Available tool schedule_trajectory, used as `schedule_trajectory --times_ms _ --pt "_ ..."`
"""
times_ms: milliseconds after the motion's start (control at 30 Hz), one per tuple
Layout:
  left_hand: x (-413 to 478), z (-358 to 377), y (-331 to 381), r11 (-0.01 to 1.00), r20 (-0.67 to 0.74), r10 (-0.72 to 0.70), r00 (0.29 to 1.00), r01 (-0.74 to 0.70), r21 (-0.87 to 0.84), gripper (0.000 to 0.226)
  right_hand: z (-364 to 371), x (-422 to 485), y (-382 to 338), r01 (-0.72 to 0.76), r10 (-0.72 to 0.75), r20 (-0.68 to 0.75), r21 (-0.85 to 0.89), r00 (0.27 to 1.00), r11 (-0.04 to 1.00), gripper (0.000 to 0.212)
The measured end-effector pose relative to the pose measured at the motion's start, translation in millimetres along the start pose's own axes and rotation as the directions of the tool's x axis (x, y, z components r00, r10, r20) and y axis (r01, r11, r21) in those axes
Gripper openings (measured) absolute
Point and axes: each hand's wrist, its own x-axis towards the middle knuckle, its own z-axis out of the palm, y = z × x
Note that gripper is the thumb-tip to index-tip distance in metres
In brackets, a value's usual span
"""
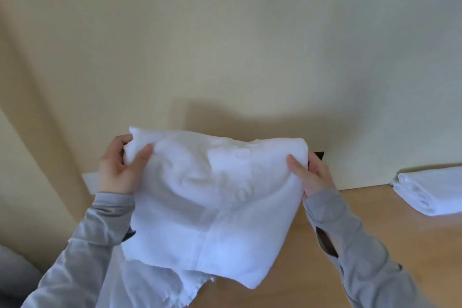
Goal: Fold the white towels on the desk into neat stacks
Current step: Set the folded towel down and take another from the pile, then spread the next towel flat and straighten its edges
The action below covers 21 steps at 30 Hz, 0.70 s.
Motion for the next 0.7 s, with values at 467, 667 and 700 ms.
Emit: schedule_trajectory --times_ms 467,667,700 --pt "-114.2 205.4 141.0 0.993 0.201 0.105 0.974 -0.093 -0.069 0.038 -256.1 -57.5 -89.6 0.177 -0.19 -0.229 -0.076 0.955 0.981 0.006" --pt "-136.9 282.3 164.2 0.999 0.376 0.048 0.926 -0.039 -0.031 0.035 -322.0 -75.4 -62.5 0.098 -0.084 -0.385 0.016 0.919 0.995 0.013" --pt "-136.2 297.2 164.9 1.0 0.4 0.027 0.916 -0.031 0.004 0.035 -330.1 -75.2 -52.6 0.064 -0.04 -0.419 0.044 0.907 0.997 0.013"
